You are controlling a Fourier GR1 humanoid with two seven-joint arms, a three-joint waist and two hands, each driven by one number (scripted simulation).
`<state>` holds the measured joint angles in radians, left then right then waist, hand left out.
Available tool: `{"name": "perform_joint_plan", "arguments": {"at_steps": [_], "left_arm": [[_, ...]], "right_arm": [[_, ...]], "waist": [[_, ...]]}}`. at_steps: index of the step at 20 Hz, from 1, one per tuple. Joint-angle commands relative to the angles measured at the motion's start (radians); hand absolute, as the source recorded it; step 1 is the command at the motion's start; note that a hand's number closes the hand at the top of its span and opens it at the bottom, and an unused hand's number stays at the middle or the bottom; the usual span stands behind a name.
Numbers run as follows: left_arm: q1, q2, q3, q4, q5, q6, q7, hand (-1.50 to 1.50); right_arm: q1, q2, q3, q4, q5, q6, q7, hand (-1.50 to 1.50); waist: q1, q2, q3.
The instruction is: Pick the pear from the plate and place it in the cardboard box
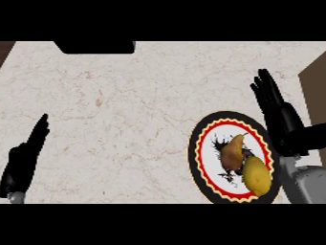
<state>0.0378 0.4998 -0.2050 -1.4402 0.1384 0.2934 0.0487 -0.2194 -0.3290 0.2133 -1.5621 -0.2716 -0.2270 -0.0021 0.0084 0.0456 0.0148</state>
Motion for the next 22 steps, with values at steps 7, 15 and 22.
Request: {"name": "perform_joint_plan", "arguments": {"at_steps": [7,15,22], "left_arm": [[0.004,0.034,0.009,0.017,-0.029,-0.005,-0.012,0.00],[-0.007,0.033,-0.010,-0.003,-0.055,-0.027,-0.100,0.00],[-0.050,0.011,-0.051,-0.015,-0.067,-0.056,-0.097,0.00]], "right_arm": [[0.104,0.003,-0.245,-0.224,0.179,-0.432,-0.212,-1.50],[0.735,0.005,-0.102,-0.191,0.623,-0.762,-0.228,-1.50],[1.027,0.091,0.016,-0.250,0.883,-0.788,-0.024,-1.50]], "waist": [[-0.240,-0.202,0.002],[-0.142,-0.057,-0.027],[-0.065,-0.023,-0.032]]}}
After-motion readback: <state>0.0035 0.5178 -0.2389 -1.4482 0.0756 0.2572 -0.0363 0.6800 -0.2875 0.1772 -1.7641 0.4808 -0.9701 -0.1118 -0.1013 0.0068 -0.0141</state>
